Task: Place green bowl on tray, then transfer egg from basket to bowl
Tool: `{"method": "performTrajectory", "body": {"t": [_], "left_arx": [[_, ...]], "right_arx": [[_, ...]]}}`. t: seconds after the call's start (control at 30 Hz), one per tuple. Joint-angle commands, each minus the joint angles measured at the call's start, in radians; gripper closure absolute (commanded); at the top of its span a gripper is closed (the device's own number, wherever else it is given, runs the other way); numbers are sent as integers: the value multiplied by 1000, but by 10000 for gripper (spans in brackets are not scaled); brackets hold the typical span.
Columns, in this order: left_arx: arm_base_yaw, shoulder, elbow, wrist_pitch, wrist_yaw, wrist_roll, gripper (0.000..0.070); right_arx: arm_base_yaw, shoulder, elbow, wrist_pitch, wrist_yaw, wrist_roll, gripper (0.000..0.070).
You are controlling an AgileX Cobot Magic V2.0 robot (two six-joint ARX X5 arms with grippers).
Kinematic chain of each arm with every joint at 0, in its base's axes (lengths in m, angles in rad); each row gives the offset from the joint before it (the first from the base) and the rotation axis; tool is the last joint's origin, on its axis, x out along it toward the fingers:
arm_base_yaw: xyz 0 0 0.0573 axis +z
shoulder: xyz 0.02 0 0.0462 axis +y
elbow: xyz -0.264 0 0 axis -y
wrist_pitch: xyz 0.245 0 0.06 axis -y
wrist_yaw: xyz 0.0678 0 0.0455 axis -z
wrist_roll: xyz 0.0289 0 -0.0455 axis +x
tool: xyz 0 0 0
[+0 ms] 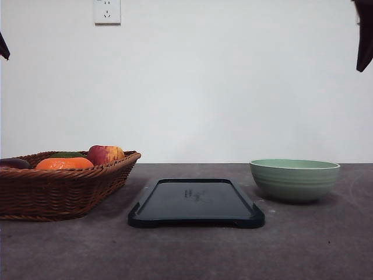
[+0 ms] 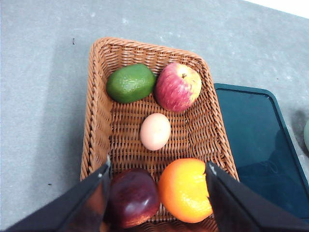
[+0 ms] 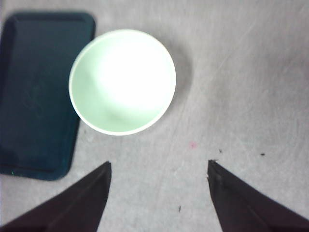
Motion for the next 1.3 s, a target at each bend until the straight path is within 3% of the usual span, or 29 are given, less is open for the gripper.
{"method": "performTrajectory", "body": {"t": [0.0,0.4,0.57,1.1,1.17,1.27], "left_arx": [[-3,5,21,6,5,1,311],[-3,5,21,5,5,1,311],[-3,5,21,10,4,1,312],[-3,5,21,12,4,2,312],[-3,5,21,12,4,2,312],[-3,5,21,12,4,2,312]], "right_arx": [[1,60,53,-14,0,-23,315],[1,405,268,-67,0,-65,316],[1,492,285,-41,0,-74,367],[1,661,285,29,1,-84,373],[1,673,285,33,1,-84,426],[1,683,285,37,1,-84,603]]}}
